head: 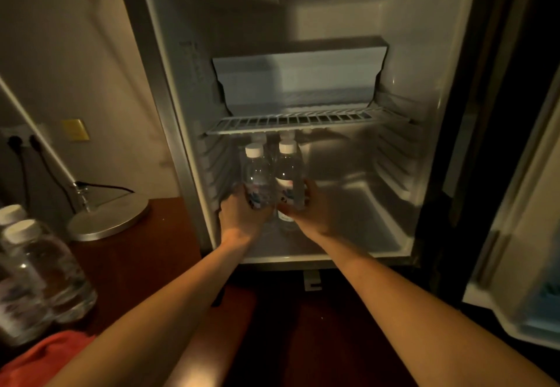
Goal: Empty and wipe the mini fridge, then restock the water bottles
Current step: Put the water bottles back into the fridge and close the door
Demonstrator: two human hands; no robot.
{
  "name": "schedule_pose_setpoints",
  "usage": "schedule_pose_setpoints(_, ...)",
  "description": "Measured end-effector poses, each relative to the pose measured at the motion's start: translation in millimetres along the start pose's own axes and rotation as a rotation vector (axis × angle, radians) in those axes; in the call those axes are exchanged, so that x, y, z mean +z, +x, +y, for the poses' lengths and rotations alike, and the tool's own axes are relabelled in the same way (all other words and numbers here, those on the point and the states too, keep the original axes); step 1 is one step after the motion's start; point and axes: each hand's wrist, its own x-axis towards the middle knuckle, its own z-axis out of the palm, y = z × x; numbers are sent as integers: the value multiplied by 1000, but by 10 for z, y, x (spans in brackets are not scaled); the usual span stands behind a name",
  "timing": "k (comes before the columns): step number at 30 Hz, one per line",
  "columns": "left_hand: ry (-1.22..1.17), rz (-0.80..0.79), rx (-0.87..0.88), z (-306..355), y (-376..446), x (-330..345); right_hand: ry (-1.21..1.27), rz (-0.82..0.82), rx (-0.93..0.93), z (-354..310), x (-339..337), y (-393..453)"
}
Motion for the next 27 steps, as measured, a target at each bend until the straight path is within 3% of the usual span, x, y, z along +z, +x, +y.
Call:
schedule_pose_setpoints(13, -14, -108, 89, 11, -221, -237, -185, -89, 42, -70, -70, -245)
schedule_pose_setpoints(17, 83, -163, 123, 10, -549, -557, -315, -170, 105, -299, -74, -567)
schedule_pose_setpoints(20, 184, -167, 144, -65, -798, -872, -392, -92, 52, -505, -6, -839)
schedule_pose_setpoints(27, 355, -86, 116, -357, -1316, -1752, -413, -241, -30, -917, 394, -1423)
